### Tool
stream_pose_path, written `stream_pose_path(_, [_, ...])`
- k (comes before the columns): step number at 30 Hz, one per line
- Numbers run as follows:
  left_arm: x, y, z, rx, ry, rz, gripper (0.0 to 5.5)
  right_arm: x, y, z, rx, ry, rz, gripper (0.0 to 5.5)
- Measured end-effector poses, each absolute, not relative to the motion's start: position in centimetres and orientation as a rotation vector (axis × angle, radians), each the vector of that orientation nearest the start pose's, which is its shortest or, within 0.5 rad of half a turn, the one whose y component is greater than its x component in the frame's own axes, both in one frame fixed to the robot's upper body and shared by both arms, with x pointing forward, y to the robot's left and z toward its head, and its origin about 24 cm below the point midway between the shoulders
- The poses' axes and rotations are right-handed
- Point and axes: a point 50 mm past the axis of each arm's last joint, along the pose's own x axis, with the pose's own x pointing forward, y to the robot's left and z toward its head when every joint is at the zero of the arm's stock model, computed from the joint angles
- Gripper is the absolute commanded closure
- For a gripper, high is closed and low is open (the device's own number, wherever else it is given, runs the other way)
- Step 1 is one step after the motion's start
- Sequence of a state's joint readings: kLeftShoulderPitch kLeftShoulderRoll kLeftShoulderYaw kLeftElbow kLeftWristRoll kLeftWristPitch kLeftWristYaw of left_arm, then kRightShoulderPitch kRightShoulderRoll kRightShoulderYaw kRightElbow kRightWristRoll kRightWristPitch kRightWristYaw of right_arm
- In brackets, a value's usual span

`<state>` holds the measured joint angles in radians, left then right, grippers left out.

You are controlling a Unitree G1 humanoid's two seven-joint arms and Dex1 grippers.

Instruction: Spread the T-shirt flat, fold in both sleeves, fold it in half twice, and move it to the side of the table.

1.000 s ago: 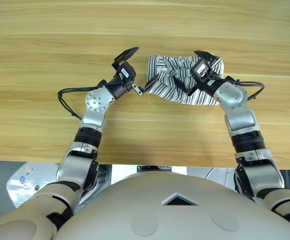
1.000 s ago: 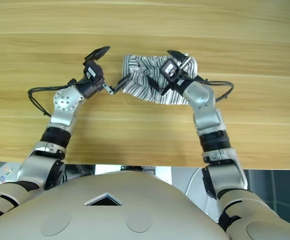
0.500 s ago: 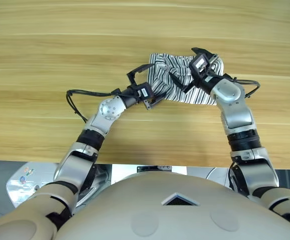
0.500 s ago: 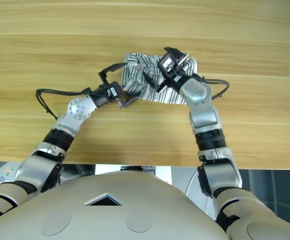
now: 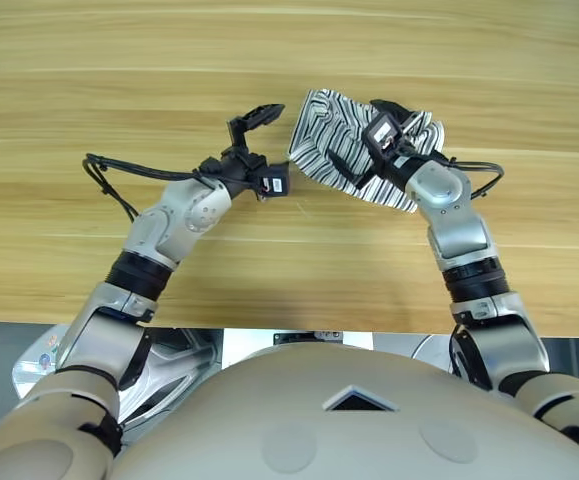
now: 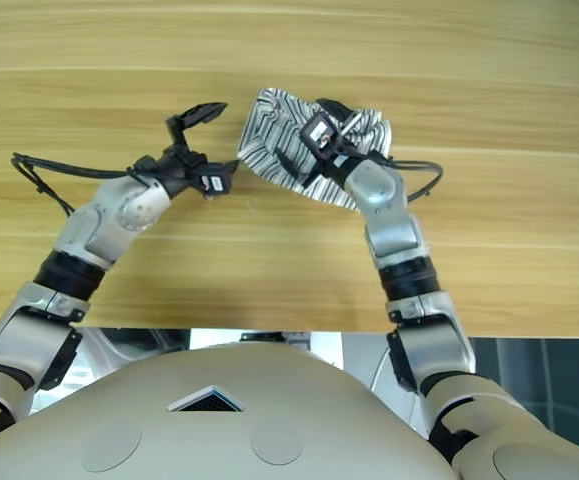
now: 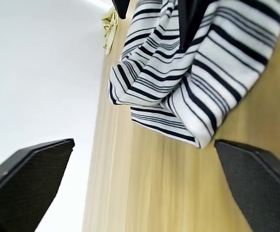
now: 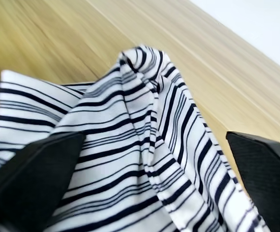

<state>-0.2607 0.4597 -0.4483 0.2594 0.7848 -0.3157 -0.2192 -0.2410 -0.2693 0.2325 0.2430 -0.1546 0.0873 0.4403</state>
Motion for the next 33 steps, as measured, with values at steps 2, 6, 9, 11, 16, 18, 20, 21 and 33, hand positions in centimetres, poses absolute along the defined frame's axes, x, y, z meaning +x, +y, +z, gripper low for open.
stream_pose_path(2, [26.9,12.1,2.6,1.308,-0.185,-0.805,0.10,28.5,-12.8,2.4,-0.454,0.213,0.638,0.12])
stream_pose_path(6, [26.6,11.9,2.7,1.301,-0.187,-0.805,0.10,28.8,-12.9,2.4,-0.454,0.216,0.632,0.12])
stream_pose_path(9, [26.0,11.6,3.0,1.302,-0.193,-0.833,0.10,28.9,-12.9,2.4,-0.453,0.214,0.623,0.12])
stream_pose_path(11, [25.2,11.5,3.6,1.278,-0.193,-0.872,0.10,28.9,-13.0,2.4,-0.450,0.212,0.616,0.12])
stream_pose_path(16, [24.8,11.2,7.3,1.142,-0.255,-0.930,0.10,29.0,-13.1,2.2,-0.447,0.215,0.606,0.12])
stream_pose_path(18, [25.2,11.6,8.5,1.119,-0.272,-0.906,0.10,29.0,-13.2,2.0,-0.447,0.217,0.602,0.12])
stream_pose_path(20, [25.5,11.7,8.8,1.123,-0.275,-0.894,0.10,29.0,-13.2,2.0,-0.446,0.219,0.599,0.12])
stream_pose_path(21, [25.7,11.7,8.8,1.123,-0.278,-0.886,0.10,29.0,-13.2,1.9,-0.446,0.219,0.599,0.12])
stream_pose_path(33, [27.4,9.5,5.1,1.169,-0.221,-0.906,0.10,29.0,-12.8,1.9,-0.444,0.211,0.608,0.12])
